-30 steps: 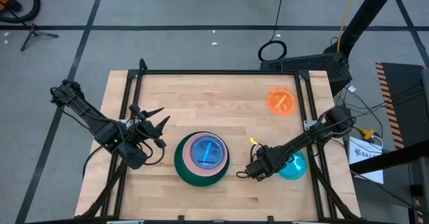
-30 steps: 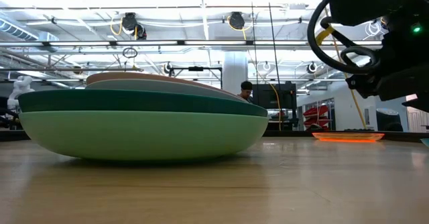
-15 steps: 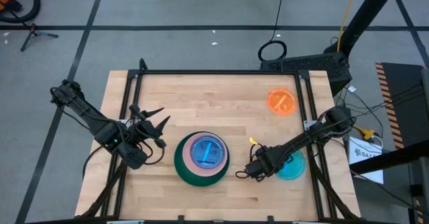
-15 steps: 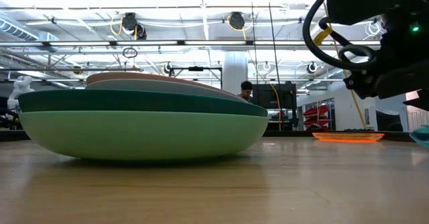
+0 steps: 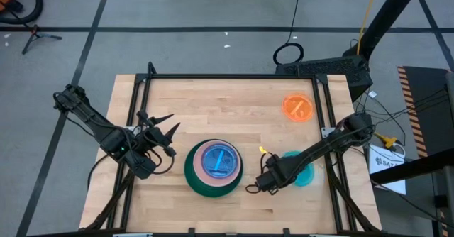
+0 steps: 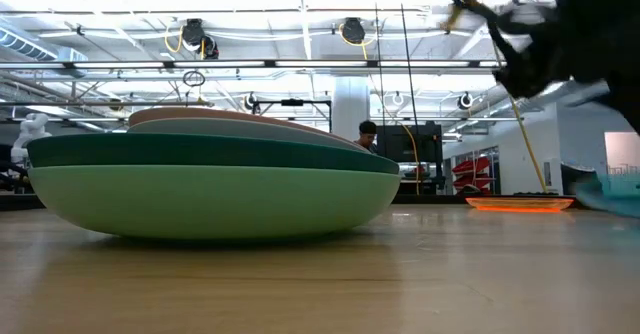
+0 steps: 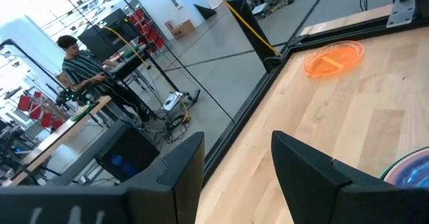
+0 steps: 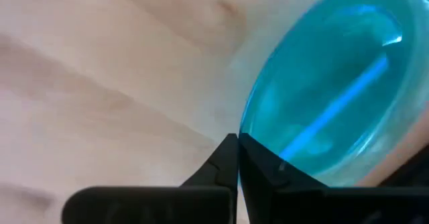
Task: Stack plastic plates
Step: Stack the blue plate on top of the blue plate, then stack the light orange plate on the blue plate
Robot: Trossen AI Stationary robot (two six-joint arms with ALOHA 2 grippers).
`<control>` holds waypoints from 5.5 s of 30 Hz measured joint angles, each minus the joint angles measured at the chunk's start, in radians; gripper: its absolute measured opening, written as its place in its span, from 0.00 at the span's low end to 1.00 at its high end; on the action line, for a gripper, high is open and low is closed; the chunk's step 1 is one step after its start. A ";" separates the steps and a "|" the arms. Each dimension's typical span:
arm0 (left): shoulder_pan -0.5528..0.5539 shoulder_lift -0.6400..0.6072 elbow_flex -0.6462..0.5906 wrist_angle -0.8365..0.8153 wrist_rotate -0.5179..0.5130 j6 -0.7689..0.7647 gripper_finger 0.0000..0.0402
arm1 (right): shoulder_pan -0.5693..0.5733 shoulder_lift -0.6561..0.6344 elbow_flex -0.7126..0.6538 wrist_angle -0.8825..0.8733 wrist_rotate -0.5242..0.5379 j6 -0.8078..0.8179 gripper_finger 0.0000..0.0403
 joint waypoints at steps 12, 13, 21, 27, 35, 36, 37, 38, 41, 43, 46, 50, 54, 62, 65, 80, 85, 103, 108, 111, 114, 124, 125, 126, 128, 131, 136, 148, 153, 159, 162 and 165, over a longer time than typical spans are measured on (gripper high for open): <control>0.000 0.000 0.000 0.000 0.021 -0.022 0.45 | -0.053 -0.002 0.310 -0.167 0.397 -0.335 0.00; 0.000 0.000 0.000 0.000 0.022 -0.033 0.45 | -0.062 -0.002 0.323 -0.156 0.413 -0.383 0.00; 0.000 0.000 0.000 0.000 0.031 -0.103 0.45 | -0.111 0.003 0.347 0.085 0.475 -0.780 0.00; -0.007 0.001 0.000 -0.001 0.099 -0.172 0.45 | -0.113 0.017 0.347 0.230 0.488 -1.060 0.00; -0.054 0.031 0.000 -0.001 0.107 -0.270 0.45 | -0.098 0.035 0.347 0.394 0.487 -1.426 0.00; -0.062 0.035 0.000 -0.001 0.107 -0.289 0.45 | -0.095 0.037 0.347 0.401 0.487 -1.456 0.00; -0.070 0.039 0.000 -0.001 0.108 -0.309 0.45 | -0.094 0.039 0.347 0.400 0.486 -1.479 0.00; -0.077 0.044 0.000 -0.001 0.107 -0.331 0.45 | -0.094 0.045 0.347 0.406 0.486 -1.501 0.00; -0.106 0.065 0.000 0.000 0.107 -0.404 0.45 | -0.092 0.067 0.347 0.422 0.486 -1.557 0.00; -0.124 0.083 0.000 0.000 0.107 -0.457 0.45 | -0.089 0.088 0.347 0.420 0.485 -1.587 0.00; -0.151 0.115 0.000 0.000 0.108 -0.535 0.45 | -0.082 0.122 0.347 0.424 0.485 -1.630 0.00; -0.190 0.156 0.000 0.000 0.108 -0.630 0.45 | -0.080 0.176 0.347 0.424 0.485 -1.645 0.00; -0.223 0.184 0.000 0.001 0.108 -0.711 0.45 | -0.080 0.203 0.347 0.420 0.485 -1.663 0.01; -0.247 0.209 0.000 0.003 0.107 -0.793 0.45 | -0.081 0.214 0.347 0.437 0.484 -1.669 0.09; -0.245 0.209 0.000 0.004 0.107 -0.800 0.45 | -0.081 0.216 0.347 0.437 0.484 -1.670 0.15; -0.244 0.208 0.000 0.000 0.106 -0.758 0.45 | -0.083 0.206 0.440 0.299 0.485 -1.551 0.40; -0.234 0.208 0.000 -0.001 0.106 -0.728 0.45 | -0.097 0.206 0.507 0.218 0.485 -1.550 0.41; -0.197 0.208 0.000 -0.004 0.092 -0.583 0.45 | -0.319 0.056 0.395 -0.110 0.485 -1.376 0.41; -0.164 0.206 0.000 -0.006 0.075 -0.544 0.45 | -0.478 -0.183 0.110 0.144 0.485 -1.370 0.41; -0.131 0.203 0.000 -0.007 0.071 -0.512 0.45 | -0.612 -0.303 -0.057 0.276 0.465 -1.346 0.41; -0.089 0.203 0.000 -0.008 0.071 -0.472 0.45 | -0.756 -0.373 -0.187 0.341 0.412 -1.255 0.41; 0.045 0.204 0.000 -0.010 0.070 -0.389 0.45 | -0.998 -0.350 -0.364 0.338 0.360 -1.063 0.41; 0.054 0.204 0.000 -0.010 0.071 -0.381 0.45 | -1.002 -0.342 -0.370 0.353 0.360 -1.063 0.41; 0.062 0.204 0.000 -0.010 0.071 -0.373 0.45 | -1.005 -0.333 -0.375 0.372 0.359 -1.064 0.41; 0.076 0.204 0.000 -0.009 0.071 -0.352 0.45 | -1.007 -0.310 -0.379 0.407 0.374 -1.066 0.41; 0.095 0.204 0.000 -0.009 0.071 -0.327 0.45 | -1.010 -0.276 -0.380 0.440 0.401 -1.067 0.41; 0.114 0.204 0.000 -0.009 0.071 -0.320 0.45 | -1.014 -0.246 -0.380 0.453 0.462 -1.042 0.41; 0.102 0.204 0.000 -0.008 0.080 -0.343 0.45 | -1.011 -0.149 -0.377 0.535 0.463 -1.040 0.34; 0.092 0.204 0.000 -0.008 0.082 -0.342 0.45 | -1.002 -0.138 -0.377 0.542 0.467 -1.034 0.25; 0.091 0.204 0.000 -0.007 0.087 -0.389 0.45 | -0.987 -0.193 -0.382 0.523 0.459 -1.027 0.09; 0.079 0.204 0.000 -0.007 0.091 -0.423 0.45 | -0.975 -0.225 -0.381 0.514 0.459 -1.026 0.02; 0.056 0.204 0.000 -0.004 0.092 -0.458 0.45 | -0.951 -0.254 -0.381 0.513 0.460 -1.020 0.01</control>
